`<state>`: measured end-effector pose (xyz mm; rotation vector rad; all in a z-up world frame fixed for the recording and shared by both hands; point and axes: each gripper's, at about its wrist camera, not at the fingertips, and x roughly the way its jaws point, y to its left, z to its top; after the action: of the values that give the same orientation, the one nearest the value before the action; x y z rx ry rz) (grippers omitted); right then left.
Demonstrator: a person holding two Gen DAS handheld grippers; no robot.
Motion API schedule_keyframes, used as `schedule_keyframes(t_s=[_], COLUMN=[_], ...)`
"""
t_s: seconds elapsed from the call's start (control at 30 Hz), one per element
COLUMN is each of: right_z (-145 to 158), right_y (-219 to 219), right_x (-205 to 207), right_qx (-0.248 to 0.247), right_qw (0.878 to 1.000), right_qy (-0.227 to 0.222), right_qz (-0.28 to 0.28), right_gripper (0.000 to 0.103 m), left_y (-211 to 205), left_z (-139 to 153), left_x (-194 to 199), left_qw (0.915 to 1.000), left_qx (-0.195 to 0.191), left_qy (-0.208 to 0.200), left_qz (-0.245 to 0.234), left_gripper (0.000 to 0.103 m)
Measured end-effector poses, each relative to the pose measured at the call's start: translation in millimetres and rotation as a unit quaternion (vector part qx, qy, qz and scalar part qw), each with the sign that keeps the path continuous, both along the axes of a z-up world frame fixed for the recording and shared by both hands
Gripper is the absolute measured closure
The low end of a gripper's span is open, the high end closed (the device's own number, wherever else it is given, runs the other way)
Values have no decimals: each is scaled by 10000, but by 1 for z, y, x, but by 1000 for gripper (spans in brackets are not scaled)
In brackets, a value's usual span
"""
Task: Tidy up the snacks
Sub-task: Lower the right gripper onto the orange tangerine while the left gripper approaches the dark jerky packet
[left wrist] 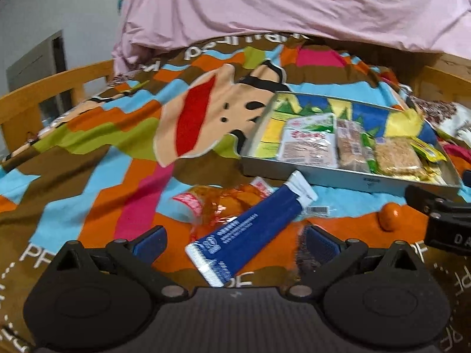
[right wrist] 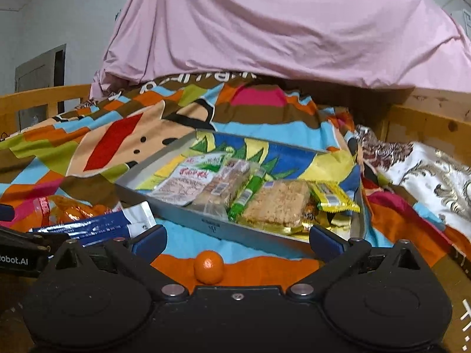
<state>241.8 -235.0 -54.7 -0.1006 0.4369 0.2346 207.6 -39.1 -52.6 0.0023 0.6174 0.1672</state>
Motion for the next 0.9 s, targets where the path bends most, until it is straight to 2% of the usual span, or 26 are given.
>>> schedule_keyframes(t_s=[0.23,0.47,0.57,0.7,0.9], right_z=[-12,-23,-25,-27,-28], right_y=[0,1,2,4,5], right_x=[13,23,27,31,34], right_qx=[-129,-195,-210,-193,-81], right_qw=[9994,9975,9962,9949,9931], right_qy=[272,528,617,704,782], right_qz=[142,434,572,698,869], right_gripper=[1,1,2,10,22], left_y=[1,-10,-19,-22,-10], left_z=[-1,-5,-13,-21,-26], left_x=[19,16,15,18,28], left_qw=[9970,9851,9796,9768,9781], left_qx=[69,-157,-93,-150,-631], left_qy=[138,364,517,685,780], left_qz=[-761,-1675,-1941,-2024,-1823], left_gripper=[0,0,0,1,2])
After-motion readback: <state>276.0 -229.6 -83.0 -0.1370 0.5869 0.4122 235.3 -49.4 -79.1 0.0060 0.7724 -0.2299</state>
